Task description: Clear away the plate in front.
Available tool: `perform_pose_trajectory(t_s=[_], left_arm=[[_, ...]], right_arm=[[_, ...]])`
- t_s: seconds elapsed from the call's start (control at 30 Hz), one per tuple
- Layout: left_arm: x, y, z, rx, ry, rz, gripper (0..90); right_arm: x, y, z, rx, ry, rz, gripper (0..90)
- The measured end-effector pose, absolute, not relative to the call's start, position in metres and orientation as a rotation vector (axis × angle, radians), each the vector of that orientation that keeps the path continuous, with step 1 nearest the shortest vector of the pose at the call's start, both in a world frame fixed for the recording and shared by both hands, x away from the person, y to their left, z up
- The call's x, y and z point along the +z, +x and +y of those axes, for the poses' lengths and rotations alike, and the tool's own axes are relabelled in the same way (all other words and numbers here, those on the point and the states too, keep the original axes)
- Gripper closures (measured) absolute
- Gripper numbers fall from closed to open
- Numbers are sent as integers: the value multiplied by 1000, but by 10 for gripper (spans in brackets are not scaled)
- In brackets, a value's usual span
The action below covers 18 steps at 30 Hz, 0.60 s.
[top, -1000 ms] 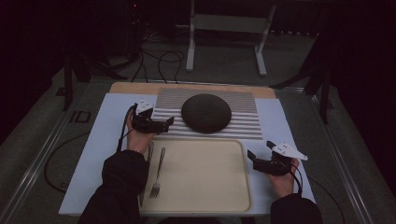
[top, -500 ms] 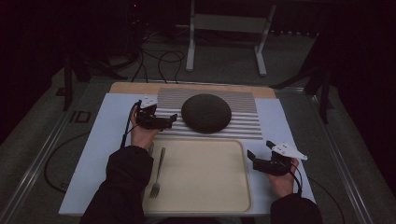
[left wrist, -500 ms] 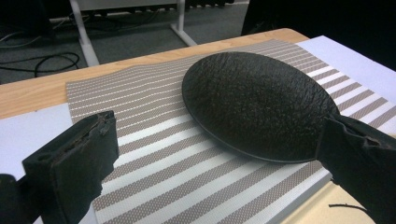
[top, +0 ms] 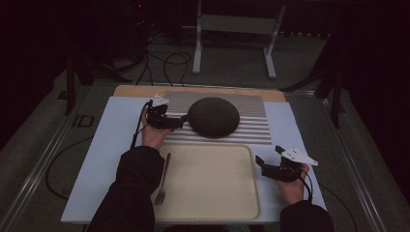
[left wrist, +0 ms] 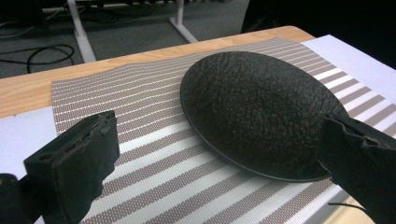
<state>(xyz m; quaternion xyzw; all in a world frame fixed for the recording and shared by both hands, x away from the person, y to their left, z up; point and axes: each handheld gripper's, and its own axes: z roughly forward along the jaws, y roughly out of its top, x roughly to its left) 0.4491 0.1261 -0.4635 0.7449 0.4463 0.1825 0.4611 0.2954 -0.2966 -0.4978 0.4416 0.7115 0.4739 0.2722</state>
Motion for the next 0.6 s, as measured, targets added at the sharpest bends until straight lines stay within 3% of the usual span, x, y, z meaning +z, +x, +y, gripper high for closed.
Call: perform_pose_trajectory(t_s=[0.6], left_arm=[[-474, 468, 119, 407, 1827, 1138, 0]], right_arm=[[-498, 295, -296, 1283, 1190, 1917, 90]])
